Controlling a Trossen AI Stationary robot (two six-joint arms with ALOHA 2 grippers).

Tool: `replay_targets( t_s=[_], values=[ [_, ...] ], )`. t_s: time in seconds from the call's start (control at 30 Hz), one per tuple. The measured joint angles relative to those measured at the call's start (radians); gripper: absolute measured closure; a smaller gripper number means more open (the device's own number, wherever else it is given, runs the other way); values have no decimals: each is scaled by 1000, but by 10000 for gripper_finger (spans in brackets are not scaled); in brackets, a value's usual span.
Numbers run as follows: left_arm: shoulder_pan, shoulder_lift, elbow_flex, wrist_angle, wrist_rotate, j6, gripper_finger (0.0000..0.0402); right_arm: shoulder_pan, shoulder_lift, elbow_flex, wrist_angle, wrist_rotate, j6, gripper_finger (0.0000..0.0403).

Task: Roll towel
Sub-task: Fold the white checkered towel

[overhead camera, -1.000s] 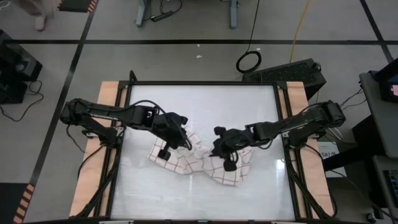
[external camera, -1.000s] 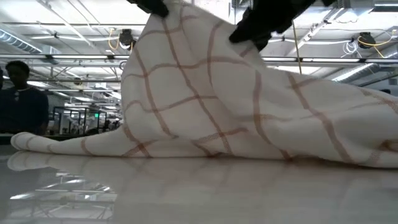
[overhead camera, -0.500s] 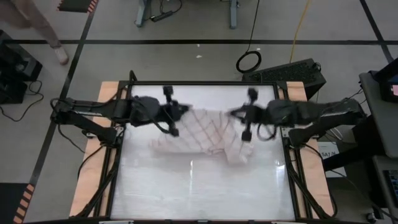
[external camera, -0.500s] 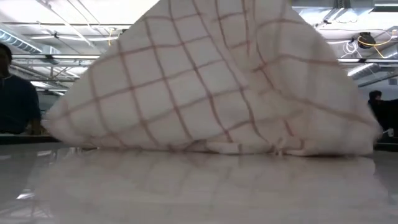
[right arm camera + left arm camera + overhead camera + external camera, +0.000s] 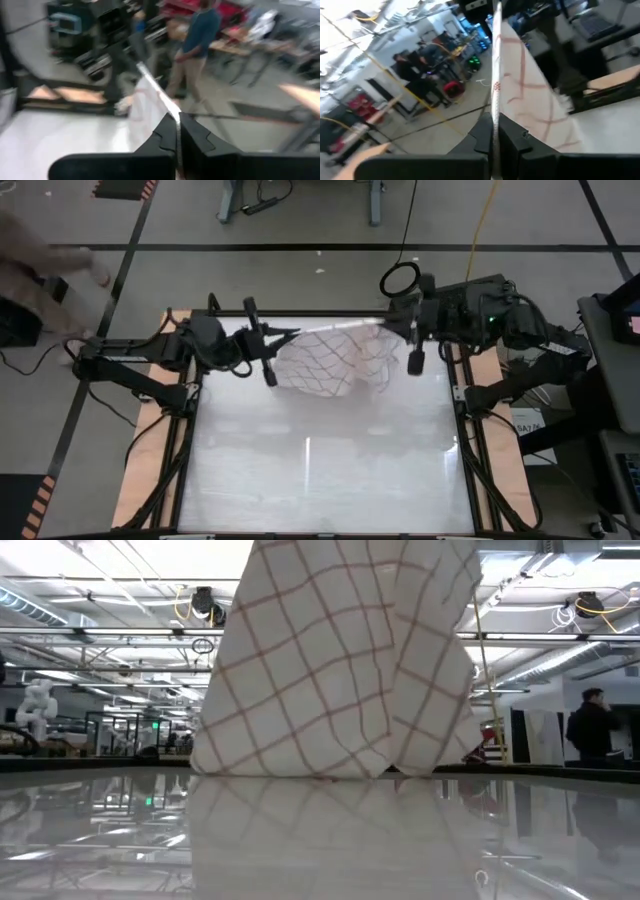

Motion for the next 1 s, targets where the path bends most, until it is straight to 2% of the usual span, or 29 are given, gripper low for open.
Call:
replay_targets(
  t_s=[0.13,0.3,0.5,0.6,0.77,0.9,1.0],
  values=[
    [-41,-10,-1,-98,11,-65,384,54,20,3,-115,-46,115,403],
    [-97,-13,-1,-277,104,-189,384,150,60,2,-261,-86,266,403],
    [-161,-3,0,-454,201,-352,384,290,123,2,-301,-80,373,403],
    [-190,5,-10,-491,219,-439,384,362,168,2,-307,-70,413,403],
    [-234,39,-31,-495,366,-527,384,467,261,2,-324,-69,488,403],
    [-278,85,-33,-523,392,-583,381,541,356,2,-320,13,562,403],
    [-310,127,-35,-545,443,-578,362,582,445,2,-307,73,620,403]
  ],
)
